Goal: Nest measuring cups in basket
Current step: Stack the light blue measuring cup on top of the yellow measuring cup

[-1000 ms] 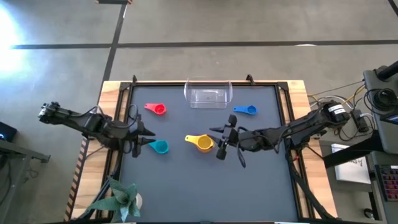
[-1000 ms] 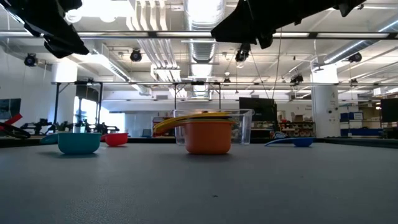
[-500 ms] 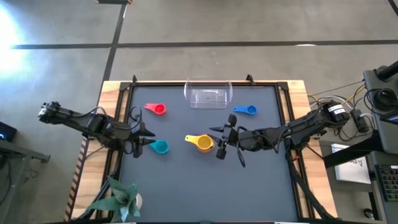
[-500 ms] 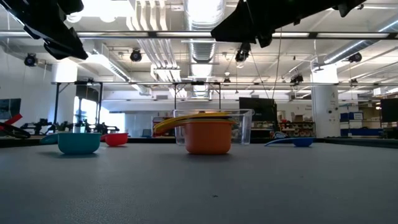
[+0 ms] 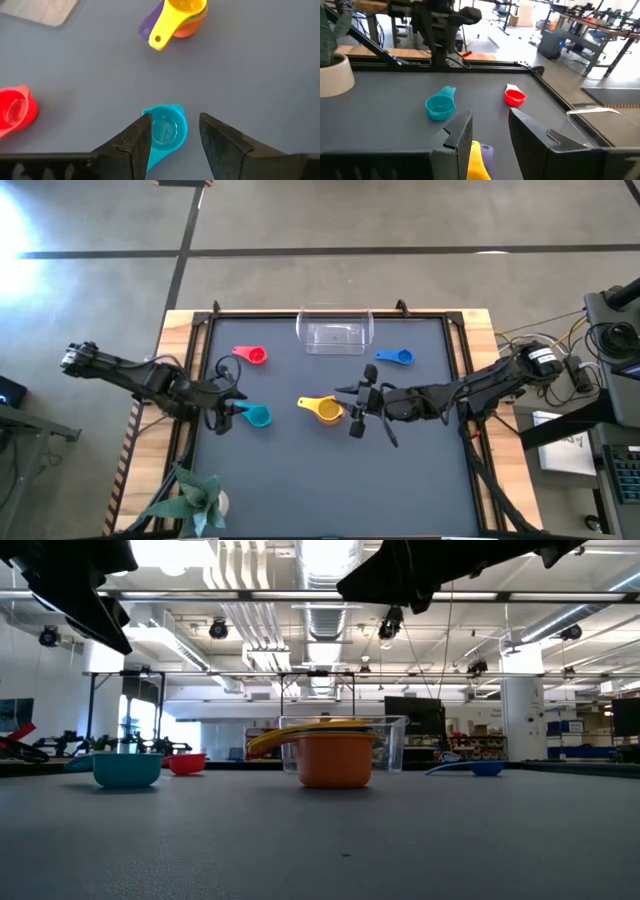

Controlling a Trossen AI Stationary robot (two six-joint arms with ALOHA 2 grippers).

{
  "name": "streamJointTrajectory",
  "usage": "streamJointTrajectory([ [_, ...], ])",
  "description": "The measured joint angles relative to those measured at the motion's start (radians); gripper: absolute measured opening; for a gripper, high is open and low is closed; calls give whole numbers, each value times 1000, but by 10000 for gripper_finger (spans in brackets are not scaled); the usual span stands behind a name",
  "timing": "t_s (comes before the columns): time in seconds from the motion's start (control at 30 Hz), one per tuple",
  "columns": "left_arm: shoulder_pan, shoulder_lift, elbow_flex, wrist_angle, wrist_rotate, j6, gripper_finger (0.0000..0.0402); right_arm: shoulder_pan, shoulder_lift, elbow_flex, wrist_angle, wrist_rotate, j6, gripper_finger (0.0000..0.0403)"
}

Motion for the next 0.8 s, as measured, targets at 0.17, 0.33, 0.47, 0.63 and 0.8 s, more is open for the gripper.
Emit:
streamJointTrajectory([
  [0.17, 3, 25, -2, -2, 6, -1, 149, -1, -6, 0, -1, -22, -3, 116],
  [0.33, 13, 68, 48, 0, 61, -15, 149, -1, -56, -10, 0, -85, -5, 118],
  [0.47, 13, 108, 104, -6, 55, 29, 149, -1, -99, -33, 1, -104, 0, 114],
  [0.63, 13, 130, 115, -10, 26, 57, 149, -1, -132, -89, 39, -104, 0, 111],
  [0.8, 13, 127, 93, -10, -18, 57, 149, -1, -193, -164, 131, -104, -8, 111],
])
